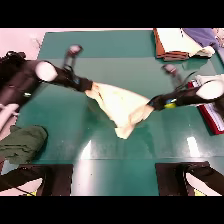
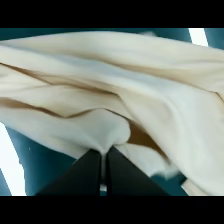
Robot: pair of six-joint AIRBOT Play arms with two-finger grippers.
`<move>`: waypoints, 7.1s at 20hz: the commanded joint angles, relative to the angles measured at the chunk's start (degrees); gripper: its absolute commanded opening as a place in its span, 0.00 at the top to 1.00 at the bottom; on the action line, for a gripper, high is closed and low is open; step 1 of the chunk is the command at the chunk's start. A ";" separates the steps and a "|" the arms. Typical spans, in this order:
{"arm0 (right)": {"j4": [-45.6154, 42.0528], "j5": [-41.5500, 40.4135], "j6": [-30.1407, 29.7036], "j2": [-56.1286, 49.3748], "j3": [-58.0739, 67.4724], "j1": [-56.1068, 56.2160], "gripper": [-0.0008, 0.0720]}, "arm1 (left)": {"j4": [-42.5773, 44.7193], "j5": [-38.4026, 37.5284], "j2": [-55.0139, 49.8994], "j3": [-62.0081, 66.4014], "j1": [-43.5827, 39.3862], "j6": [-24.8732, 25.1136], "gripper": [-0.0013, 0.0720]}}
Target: Fold the shirts.
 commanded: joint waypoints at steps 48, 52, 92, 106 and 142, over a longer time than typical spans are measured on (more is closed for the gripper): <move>-9.07 22.56 12.17 -12.28 25.77 -23.21 0.97 | 6.75 -8.85 -6.99 22.88 6.05 7.32 0.95; -8.52 13.84 11.39 -20.44 21.53 -23.21 0.96 | 6.93 -7.21 -20.15 22.71 6.08 4.15 0.90; -10.14 13.38 4.87 -0.28 -19.93 -51.95 0.40 | -27.71 -2.78 2.56 -30.27 13.03 13.57 0.95; 5.07 -3.65 -0.63 -11.19 -20.24 -40.83 0.96 | -27.67 -2.84 3.76 -30.14 13.03 13.00 0.95; -16.98 16.35 10.21 -27.67 28.85 -20.00 0.97 | -1.20 -3.96 -14.14 13.11 13.20 -0.66 0.95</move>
